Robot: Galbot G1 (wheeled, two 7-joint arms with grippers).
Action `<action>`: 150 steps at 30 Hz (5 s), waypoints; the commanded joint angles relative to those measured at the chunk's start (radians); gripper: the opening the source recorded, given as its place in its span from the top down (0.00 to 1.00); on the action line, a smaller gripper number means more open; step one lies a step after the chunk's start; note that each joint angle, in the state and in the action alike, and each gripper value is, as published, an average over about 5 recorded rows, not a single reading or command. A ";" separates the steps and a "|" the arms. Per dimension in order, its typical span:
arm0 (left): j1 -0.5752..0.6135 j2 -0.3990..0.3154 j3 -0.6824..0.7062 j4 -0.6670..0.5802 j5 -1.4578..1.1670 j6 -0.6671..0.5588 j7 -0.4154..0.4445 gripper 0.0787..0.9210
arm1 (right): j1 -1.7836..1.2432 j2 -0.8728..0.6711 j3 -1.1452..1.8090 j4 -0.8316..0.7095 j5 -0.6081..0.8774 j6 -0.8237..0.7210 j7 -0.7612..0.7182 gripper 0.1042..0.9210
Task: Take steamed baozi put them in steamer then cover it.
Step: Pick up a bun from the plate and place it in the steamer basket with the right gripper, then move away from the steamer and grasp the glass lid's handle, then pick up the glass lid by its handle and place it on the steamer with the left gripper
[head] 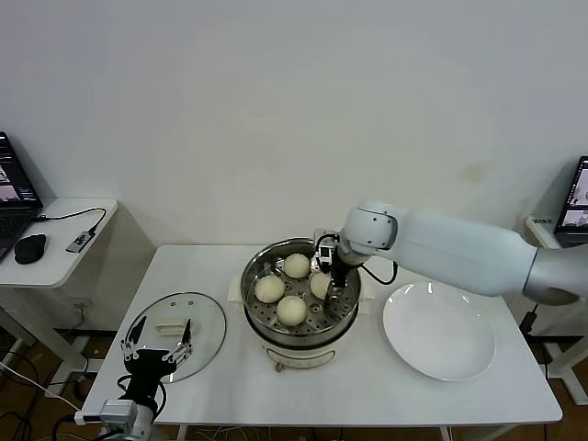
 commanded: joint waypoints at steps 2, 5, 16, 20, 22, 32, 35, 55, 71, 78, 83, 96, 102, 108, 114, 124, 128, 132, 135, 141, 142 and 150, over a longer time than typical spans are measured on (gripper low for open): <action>-0.001 -0.002 0.001 0.001 0.001 -0.001 0.000 0.12 | 0.001 -0.026 0.038 0.013 -0.026 -0.007 0.005 0.18; -0.003 -0.001 0.001 0.001 0.000 0.000 0.000 0.12 | 0.018 -0.078 0.073 0.061 -0.025 -0.004 -0.004 0.13; -0.006 0.003 0.008 0.001 0.003 -0.001 0.000 0.12 | -0.199 -0.436 0.375 0.348 0.130 0.148 0.315 0.12; -0.005 0.002 0.012 0.001 0.008 -0.001 0.000 0.12 | -0.537 -0.545 0.654 0.420 0.126 0.299 0.474 0.12; -0.005 0.000 0.014 0.001 0.011 -0.001 0.000 0.12 | -0.709 -0.567 0.794 0.441 0.107 0.382 0.524 0.12; 0.002 -0.021 0.026 0.007 0.024 -0.010 -0.001 0.12 | -1.509 -0.316 1.572 0.445 -0.156 0.748 0.592 0.12; 0.000 -0.027 0.029 0.012 0.028 -0.016 -0.001 0.12 | -1.627 -0.167 1.713 0.437 -0.231 0.831 0.579 0.12; -0.025 -0.007 -0.012 0.243 0.919 -0.162 -0.067 0.12 | -1.944 0.374 2.180 0.470 -0.340 0.849 0.572 0.12; -0.248 0.142 0.004 0.580 1.446 -0.219 0.013 0.12 | -1.945 0.385 2.261 0.405 -0.295 0.793 0.698 0.12; -0.335 0.156 0.014 0.652 1.448 -0.217 0.011 0.12 | -1.951 0.417 2.256 0.402 -0.320 0.799 0.698 0.12; -0.389 0.158 0.023 0.686 1.445 -0.217 0.013 0.12 | -1.960 0.435 2.243 0.396 -0.349 0.810 0.698 0.12; -0.479 0.137 0.056 0.767 1.450 -0.217 0.012 0.12 | -1.971 0.459 2.220 0.364 -0.407 0.843 0.704 0.12; -0.500 0.126 0.058 0.805 1.444 -0.228 -0.005 0.12 | -1.967 0.458 2.213 0.353 -0.417 0.849 0.704 0.12; -0.509 0.115 0.062 0.839 1.435 -0.238 -0.013 0.12 | -1.963 0.458 2.203 0.344 -0.445 0.861 0.703 0.12; -0.511 0.112 0.067 0.843 1.418 -0.255 -0.010 0.26 | -1.962 0.459 2.190 0.343 -0.455 0.862 0.702 0.12; -0.514 0.101 0.073 0.874 1.369 -0.293 -0.056 0.60 | -1.959 0.458 2.182 0.355 -0.463 0.862 0.702 0.12; -0.501 0.102 0.064 0.843 1.349 -0.300 -0.080 0.74 | -1.958 0.456 2.178 0.354 -0.468 0.865 0.702 0.12; -0.458 0.120 0.046 0.744 1.316 -0.283 -0.082 0.87 | -1.970 0.452 2.166 0.356 -0.488 0.875 0.702 0.12; -0.407 0.144 0.027 0.645 1.278 -0.249 -0.069 0.92 | -1.982 0.444 2.153 0.361 -0.492 0.881 0.701 0.12; -0.279 0.201 -0.042 0.413 1.213 -0.138 0.017 0.93 | -1.987 0.431 2.143 0.384 -0.487 0.883 0.694 0.12; -0.259 0.211 -0.055 0.371 1.198 -0.118 0.039 0.93 | -1.988 0.430 2.142 0.389 -0.488 0.883 0.693 0.12; -0.169 0.286 -0.096 0.054 1.077 0.086 0.207 0.93 | -2.000 0.434 2.137 0.405 -0.517 0.900 0.685 0.12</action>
